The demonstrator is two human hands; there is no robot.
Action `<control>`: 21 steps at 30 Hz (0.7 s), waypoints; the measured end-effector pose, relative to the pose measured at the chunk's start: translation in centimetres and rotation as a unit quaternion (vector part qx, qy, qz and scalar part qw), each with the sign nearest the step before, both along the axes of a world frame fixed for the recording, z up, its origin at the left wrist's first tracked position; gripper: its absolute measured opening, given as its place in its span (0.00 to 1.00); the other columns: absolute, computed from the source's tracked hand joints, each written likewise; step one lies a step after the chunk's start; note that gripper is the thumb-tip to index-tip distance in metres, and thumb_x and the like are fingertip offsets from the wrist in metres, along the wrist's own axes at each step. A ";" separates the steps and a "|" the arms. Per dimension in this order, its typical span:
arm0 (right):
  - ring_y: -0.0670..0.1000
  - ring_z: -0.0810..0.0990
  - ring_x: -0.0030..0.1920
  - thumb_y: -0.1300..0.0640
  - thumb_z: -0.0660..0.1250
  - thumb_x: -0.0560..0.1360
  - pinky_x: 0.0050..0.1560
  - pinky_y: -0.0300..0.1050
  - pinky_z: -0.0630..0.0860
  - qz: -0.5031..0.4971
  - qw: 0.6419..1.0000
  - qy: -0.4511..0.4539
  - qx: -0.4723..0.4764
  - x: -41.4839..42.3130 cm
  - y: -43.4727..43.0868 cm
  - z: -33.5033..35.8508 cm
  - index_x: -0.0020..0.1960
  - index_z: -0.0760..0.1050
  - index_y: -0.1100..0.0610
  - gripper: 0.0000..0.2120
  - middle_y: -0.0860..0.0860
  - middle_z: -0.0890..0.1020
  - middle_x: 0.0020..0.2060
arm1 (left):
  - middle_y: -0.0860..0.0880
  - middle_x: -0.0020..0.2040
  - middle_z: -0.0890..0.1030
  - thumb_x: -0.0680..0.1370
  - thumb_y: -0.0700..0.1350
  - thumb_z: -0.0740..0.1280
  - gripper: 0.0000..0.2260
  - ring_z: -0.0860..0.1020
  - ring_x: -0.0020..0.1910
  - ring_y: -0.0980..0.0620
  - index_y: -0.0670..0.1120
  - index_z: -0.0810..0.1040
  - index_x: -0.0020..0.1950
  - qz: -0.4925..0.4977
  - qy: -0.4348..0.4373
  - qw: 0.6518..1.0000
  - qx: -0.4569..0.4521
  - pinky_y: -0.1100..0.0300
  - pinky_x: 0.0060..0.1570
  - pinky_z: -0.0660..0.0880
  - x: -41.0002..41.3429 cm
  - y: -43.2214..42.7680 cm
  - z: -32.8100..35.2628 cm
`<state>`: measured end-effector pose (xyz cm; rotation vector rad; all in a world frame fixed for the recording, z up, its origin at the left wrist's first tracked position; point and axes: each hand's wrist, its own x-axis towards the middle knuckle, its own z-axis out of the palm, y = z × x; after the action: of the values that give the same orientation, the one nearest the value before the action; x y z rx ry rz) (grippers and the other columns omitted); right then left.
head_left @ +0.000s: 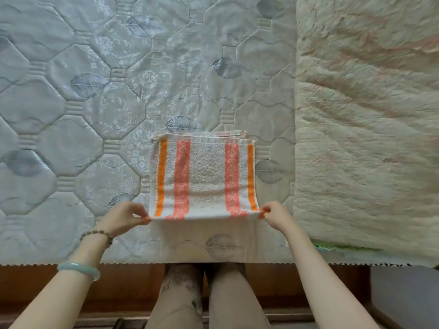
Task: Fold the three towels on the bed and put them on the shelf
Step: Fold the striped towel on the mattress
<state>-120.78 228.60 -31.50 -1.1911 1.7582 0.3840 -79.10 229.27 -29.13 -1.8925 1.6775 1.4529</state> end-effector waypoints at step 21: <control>0.54 0.79 0.53 0.63 0.64 0.75 0.56 0.45 0.74 -0.151 0.970 0.009 -0.190 1.6 -17.9 -8.2 0.58 0.78 0.55 0.13 0.55 0.83 0.51 | 0.45 0.50 0.81 0.76 0.40 0.68 0.15 0.77 0.45 0.48 0.49 0.79 0.63 0.072 -0.039 0.975 -0.204 0.53 0.52 0.75 -1.6 -18.8 -9.4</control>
<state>-119.14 210.73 -39.68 -1.1520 2.0515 -0.1308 -80.73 210.44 -38.57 -2.2905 1.9532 1.1211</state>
